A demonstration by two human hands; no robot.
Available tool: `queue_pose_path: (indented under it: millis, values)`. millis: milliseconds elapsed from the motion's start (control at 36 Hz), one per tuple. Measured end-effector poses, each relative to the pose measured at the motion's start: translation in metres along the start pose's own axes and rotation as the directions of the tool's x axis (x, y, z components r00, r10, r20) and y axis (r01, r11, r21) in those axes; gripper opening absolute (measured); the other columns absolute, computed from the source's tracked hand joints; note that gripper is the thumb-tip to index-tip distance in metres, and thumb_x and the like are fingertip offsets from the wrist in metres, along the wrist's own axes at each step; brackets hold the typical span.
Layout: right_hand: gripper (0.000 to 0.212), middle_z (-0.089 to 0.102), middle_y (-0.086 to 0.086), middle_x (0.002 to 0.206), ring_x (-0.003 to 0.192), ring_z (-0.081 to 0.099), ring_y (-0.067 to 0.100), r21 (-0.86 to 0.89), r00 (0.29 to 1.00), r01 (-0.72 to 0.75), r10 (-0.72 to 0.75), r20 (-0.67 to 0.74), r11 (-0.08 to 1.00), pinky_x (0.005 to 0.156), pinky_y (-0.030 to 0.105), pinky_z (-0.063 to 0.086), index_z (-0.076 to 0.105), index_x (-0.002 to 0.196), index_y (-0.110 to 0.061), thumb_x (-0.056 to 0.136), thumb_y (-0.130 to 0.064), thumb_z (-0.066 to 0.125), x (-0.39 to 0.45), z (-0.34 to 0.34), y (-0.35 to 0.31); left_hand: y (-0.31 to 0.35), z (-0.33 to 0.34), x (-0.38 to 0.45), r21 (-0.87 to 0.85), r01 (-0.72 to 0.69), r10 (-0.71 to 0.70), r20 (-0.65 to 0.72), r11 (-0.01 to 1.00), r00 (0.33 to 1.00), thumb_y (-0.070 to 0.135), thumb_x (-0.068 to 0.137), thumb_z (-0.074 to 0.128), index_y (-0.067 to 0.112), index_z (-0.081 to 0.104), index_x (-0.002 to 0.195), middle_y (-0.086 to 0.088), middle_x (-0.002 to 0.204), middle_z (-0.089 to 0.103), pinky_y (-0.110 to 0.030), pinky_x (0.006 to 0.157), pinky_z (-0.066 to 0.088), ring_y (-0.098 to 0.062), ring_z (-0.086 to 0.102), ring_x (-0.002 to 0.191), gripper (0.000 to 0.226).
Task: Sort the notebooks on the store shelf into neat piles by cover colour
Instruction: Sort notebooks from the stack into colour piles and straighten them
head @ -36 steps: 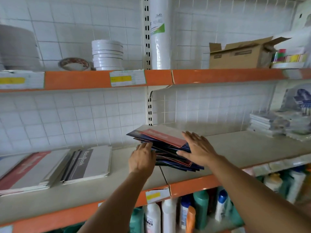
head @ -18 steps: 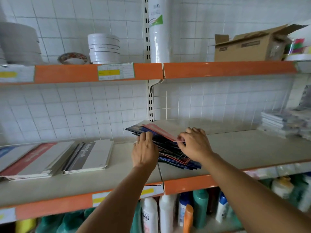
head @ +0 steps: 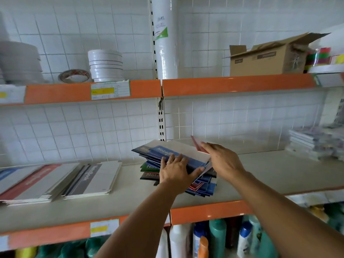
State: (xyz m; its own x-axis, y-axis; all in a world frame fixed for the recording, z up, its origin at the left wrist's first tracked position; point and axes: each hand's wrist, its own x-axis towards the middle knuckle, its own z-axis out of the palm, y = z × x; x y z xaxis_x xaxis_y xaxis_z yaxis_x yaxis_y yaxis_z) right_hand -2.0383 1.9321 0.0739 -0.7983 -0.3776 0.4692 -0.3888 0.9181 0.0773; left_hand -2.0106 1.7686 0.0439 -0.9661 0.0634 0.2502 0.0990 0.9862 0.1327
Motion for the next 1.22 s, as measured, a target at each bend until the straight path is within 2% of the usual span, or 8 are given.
queue_pose_path:
  millis: [139, 250, 444, 556, 639, 750, 1111, 1222]
  values:
    - [0.070, 0.035, 0.001, 0.152, 0.132, 0.043, 0.018, -0.019, 1.000, 0.015, -0.015, 0.012, 1.000, 0.102, 0.030, 0.042, 0.017, 0.152, -0.028, 0.094, 0.001, 0.043, -0.005, 0.000, 0.007, -0.001, -0.013, -0.002, 0.002, 0.028, -0.028, 0.044, 1.000, 0.999, 0.084, 0.077, 0.027, 0.021, 0.042, 0.121, -0.002, 0.131, 0.052, -0.049, 0.117, 0.015, -0.022, 0.040, 0.130, 0.079]
    - [0.070, 0.039, 0.002, 0.150, 0.129, 0.046, 0.019, -0.036, 0.999, 0.040, -0.040, 0.009, 0.999, 0.097, 0.031, 0.046, 0.019, 0.151, -0.028, 0.093, 0.004, 0.043, -0.007, 0.000, 0.009, 0.001, -0.018, -0.002, 0.164, 0.042, -0.054, 0.066, 0.986, 0.996, 0.085, 0.074, 0.038, 0.019, 0.036, 0.128, -0.005, 0.133, 0.052, -0.051, 0.116, 0.011, -0.025, 0.041, 0.131, 0.085]
    - [0.073, 0.045, 0.001, 0.145, 0.122, 0.052, 0.020, -0.001, 0.997, 0.070, -0.070, 0.017, 0.998, 0.091, 0.033, 0.051, 0.018, 0.151, -0.029, 0.092, 0.005, 0.043, -0.012, -0.002, 0.007, 0.018, -0.024, -0.011, 0.397, 0.023, -0.057, 0.073, 0.918, 0.996, 0.068, 0.091, 0.030, 0.024, 0.045, 0.129, -0.008, 0.124, 0.057, -0.050, 0.109, 0.022, -0.029, 0.050, 0.122, 0.060]
    - [0.077, 0.042, 0.005, 0.147, 0.126, 0.049, 0.022, 0.039, 0.996, 0.081, -0.082, 0.033, 0.996, 0.097, 0.035, 0.048, 0.014, 0.152, -0.025, 0.090, 0.010, 0.042, -0.019, -0.006, 0.005, 0.019, -0.028, -0.018, 0.453, 0.027, -0.044, 0.028, 0.891, 0.999, 0.055, 0.096, 0.036, 0.022, 0.052, 0.123, -0.005, 0.116, 0.060, -0.038, 0.093, 0.037, -0.026, 0.054, 0.112, 0.045]
    - [0.076, 0.039, 0.004, 0.150, 0.129, 0.047, 0.021, 0.060, 0.995, 0.092, -0.093, 0.029, 0.994, 0.100, 0.034, 0.047, 0.015, 0.152, -0.023, 0.090, 0.011, 0.041, -0.024, -0.007, 0.005, 0.019, -0.033, -0.028, 0.482, 0.025, -0.019, -0.018, 0.876, 1.000, 0.027, 0.096, 0.053, 0.017, 0.049, 0.120, -0.006, 0.112, 0.063, -0.031, 0.070, 0.040, -0.023, 0.060, 0.102, 0.026]
    - [0.075, 0.032, 0.004, 0.154, 0.134, 0.041, 0.020, 0.096, 0.992, 0.116, -0.119, 0.028, 0.989, 0.102, 0.032, 0.045, 0.015, 0.153, -0.023, 0.090, 0.009, 0.042, -0.028, -0.010, 0.002, 0.019, -0.037, -0.042, 0.428, 0.068, -0.041, -0.071, 0.901, 0.997, 0.009, 0.092, 0.057, 0.015, 0.038, 0.126, -0.007, 0.111, 0.059, -0.031, 0.064, 0.044, -0.025, 0.063, 0.097, 0.040]
    - [0.075, 0.027, 0.002, 0.156, 0.138, 0.036, 0.018, 0.188, 0.984, 0.177, -0.175, -0.028, 0.966, 0.108, 0.032, 0.038, 0.019, 0.151, -0.028, 0.091, 0.011, 0.040, -0.027, -0.018, -0.041, -0.052, -0.051, -0.099, 0.273, 0.197, -0.123, -0.266, 0.942, 0.956, 0.009, 0.098, 0.040, 0.019, 0.043, 0.140, -0.005, 0.140, 0.048, -0.040, 0.093, 0.046, -0.030, 0.052, 0.121, 0.044]
    - [0.075, 0.027, 0.002, 0.156, 0.138, 0.036, 0.020, 0.187, 0.972, 0.235, -0.235, -0.022, 0.954, 0.104, 0.032, 0.041, 0.021, 0.151, -0.027, 0.089, 0.013, 0.037, -0.027, -0.021, -0.071, -0.081, -0.055, -0.121, 0.124, 0.224, -0.171, -0.340, 0.967, 0.925, -0.011, 0.069, 0.067, 0.008, 0.072, 0.105, -0.015, 0.102, 0.070, -0.044, 0.055, 0.055, -0.036, 0.070, 0.080, 0.042]
